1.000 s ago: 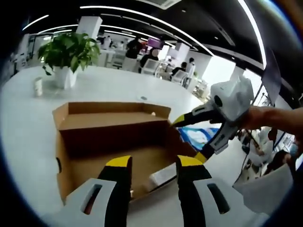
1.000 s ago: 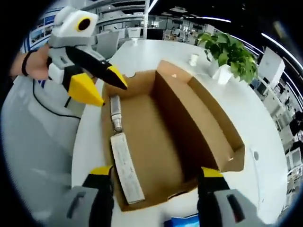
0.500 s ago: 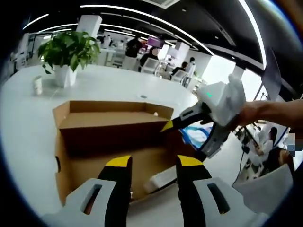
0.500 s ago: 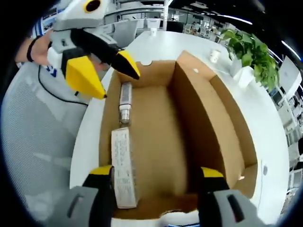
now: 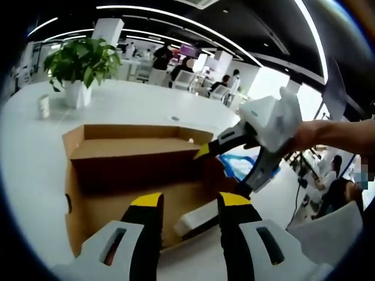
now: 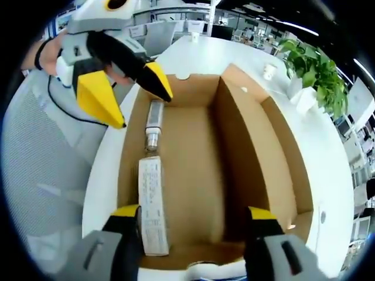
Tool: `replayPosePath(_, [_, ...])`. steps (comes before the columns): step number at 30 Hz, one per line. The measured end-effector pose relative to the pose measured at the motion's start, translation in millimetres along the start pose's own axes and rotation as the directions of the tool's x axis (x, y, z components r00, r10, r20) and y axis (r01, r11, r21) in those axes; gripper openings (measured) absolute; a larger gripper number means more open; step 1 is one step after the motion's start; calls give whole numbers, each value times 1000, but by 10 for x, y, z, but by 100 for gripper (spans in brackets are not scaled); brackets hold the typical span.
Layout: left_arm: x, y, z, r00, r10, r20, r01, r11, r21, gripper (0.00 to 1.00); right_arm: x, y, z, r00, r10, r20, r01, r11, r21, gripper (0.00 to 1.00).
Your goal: Operate the shoe box by opening the lid, removing the specified soft item, and placing it in the target area until the item is outside and the box remains undamaged.
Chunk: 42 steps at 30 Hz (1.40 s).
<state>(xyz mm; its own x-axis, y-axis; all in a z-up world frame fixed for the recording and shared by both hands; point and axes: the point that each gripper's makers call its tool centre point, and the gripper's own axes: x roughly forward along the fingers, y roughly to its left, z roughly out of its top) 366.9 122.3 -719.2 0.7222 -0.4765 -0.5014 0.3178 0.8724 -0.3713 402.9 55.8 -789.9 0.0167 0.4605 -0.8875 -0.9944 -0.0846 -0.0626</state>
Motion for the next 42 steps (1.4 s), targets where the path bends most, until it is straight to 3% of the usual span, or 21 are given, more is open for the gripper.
replayPosePath(5, [7, -2, -9, 1000, -2, -4, 2, 1000, 1, 37, 37, 100, 27, 999, 36, 3, -36, 999, -3, 69])
replayPosePath(11, [2, -21, -14, 1000, -3, -5, 3, 1000, 2, 37, 122, 148, -32, 998, 26, -54, -29, 998, -62, 61])
replayPosePath(18, [-2, -31, -17, 1000, -3, -6, 3, 1000, 5, 36, 177, 166, -24, 997, 24, -68, -29, 996, -79, 55])
replayPosePath(25, [-23, -44, -46, 1000, 10, -18, -10, 1000, 2, 37, 292, 273, -53, 994, 6, -110, -20, 992, -127, 40])
replayPosePath(32, [-51, -42, -45, 1000, 22, -19, -22, 1000, -6, 36, 364, 306, -42, 993, 6, -117, -21, 992, -122, 30])
replayPosePath(35, [-50, -29, -46, 999, 27, -21, -27, 1000, -6, 36, 363, 422, -56, 993, 51, -109, -59, 996, -72, 17])
replayPosePath(42, [-47, -17, -47, 999, 25, -26, -26, 1000, -10, 36, 346, 371, -58, 994, 24, -108, -29, 998, -49, 17])
